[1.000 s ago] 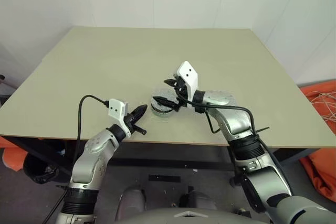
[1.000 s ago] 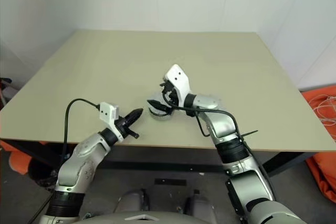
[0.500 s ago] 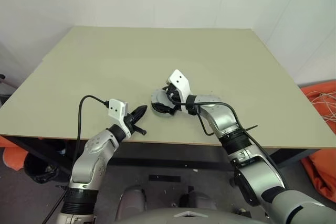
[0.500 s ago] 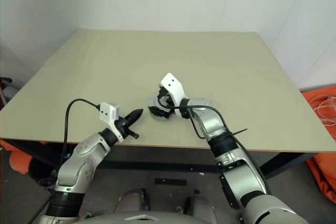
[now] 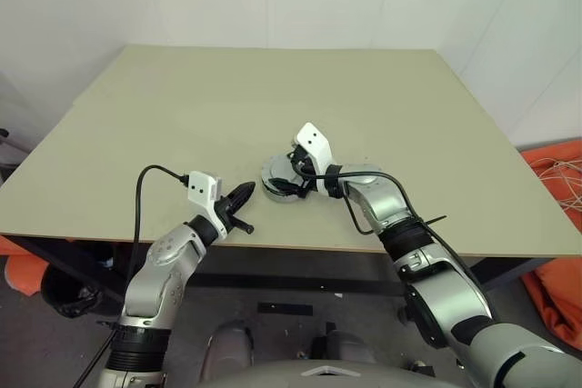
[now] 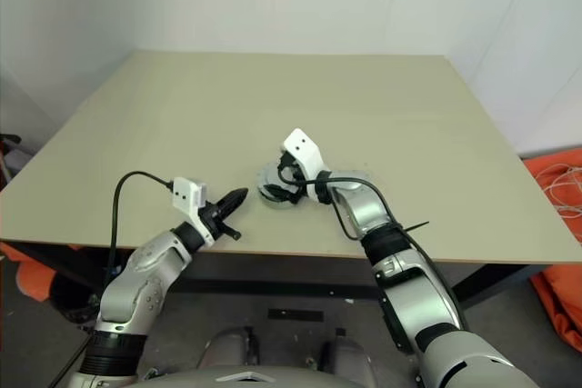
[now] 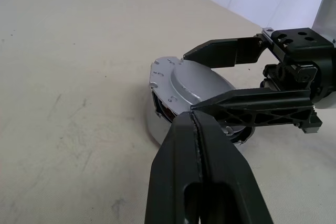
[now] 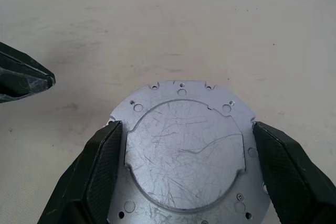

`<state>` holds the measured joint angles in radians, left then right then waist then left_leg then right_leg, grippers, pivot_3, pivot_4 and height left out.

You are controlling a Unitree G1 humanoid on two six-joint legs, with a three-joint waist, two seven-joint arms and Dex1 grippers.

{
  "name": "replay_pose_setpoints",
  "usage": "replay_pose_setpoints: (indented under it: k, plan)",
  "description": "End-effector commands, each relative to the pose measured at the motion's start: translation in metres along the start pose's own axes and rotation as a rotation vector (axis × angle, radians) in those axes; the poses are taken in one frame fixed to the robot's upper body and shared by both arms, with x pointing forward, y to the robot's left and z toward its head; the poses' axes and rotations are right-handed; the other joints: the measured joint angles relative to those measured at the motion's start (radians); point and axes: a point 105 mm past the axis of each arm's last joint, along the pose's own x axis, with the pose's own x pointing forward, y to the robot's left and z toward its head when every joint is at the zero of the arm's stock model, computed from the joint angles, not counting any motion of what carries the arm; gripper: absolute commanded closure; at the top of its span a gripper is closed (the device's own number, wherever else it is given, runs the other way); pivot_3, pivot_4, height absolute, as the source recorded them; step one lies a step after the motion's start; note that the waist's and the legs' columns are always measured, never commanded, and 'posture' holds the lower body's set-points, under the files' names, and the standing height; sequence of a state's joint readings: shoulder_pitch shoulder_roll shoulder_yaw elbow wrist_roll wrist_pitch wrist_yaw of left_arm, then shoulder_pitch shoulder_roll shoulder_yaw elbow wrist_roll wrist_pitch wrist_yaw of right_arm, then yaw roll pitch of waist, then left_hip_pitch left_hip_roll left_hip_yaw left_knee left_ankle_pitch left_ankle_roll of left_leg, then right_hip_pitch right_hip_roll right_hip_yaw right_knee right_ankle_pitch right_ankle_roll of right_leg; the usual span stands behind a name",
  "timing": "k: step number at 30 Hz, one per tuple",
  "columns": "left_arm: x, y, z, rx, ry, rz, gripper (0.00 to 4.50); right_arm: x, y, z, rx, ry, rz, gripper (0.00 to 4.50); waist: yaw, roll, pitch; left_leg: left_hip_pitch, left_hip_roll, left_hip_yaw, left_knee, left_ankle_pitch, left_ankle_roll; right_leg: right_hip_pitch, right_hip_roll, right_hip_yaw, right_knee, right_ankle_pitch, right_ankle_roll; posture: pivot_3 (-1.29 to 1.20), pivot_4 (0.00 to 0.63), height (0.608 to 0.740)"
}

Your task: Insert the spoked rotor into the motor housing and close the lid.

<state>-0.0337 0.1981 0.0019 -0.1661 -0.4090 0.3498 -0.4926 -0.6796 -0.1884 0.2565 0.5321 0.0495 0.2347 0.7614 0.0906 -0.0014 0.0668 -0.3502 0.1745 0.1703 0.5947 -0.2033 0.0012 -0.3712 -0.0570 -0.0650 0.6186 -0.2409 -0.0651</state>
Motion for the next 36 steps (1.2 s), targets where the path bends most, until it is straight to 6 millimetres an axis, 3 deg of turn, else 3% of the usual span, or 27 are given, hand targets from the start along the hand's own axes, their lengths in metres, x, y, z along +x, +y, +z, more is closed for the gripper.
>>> replay_pose_setpoints:
  k: [1, 4, 20, 36]
  plan:
    - [0.001, -0.004, 0.018, 0.029, -0.057, -0.016, 4.50, 0.000, -0.004, 0.018, -0.033, -0.051, -0.005, 0.56, 0.000, 0.000, 0.000, 0.000, 0.000, 0.000, 0.000, 0.000, 0.000, 0.000, 0.000, 0.000, 0.000, 0.000, 0.000, 0.00, 0.000, 0.740]
    - [0.001, -0.003, 0.018, 0.029, -0.058, -0.016, 4.50, 0.000, -0.003, 0.019, -0.034, -0.052, -0.002, 1.39, 0.000, 0.000, 0.000, 0.000, 0.000, 0.000, 0.000, 0.000, 0.000, 0.000, 0.000, 0.000, 0.000, 0.000, 0.000, 0.00, 0.000, 0.740]
    - [0.001, -0.004, 0.017, 0.026, -0.054, -0.018, 4.50, -0.011, 0.000, 0.020, -0.038, -0.055, 0.044, 1.39, 0.001, 0.000, 0.000, 0.000, 0.000, 0.000, 0.000, 0.000, 0.000, 0.000, 0.000, 0.000, -0.001, 0.000, 0.000, 0.00, 0.000, 0.740]
    - [0.001, -0.003, 0.019, 0.023, -0.058, -0.014, 4.50, -0.013, 0.006, 0.008, -0.075, 0.006, 0.091, 1.39, 0.002, 0.000, 0.000, -0.001, 0.000, 0.000, -0.001, -0.001, 0.001, 0.000, 0.000, 0.000, -0.002, 0.000, 0.000, 0.00, 0.000, 0.740]
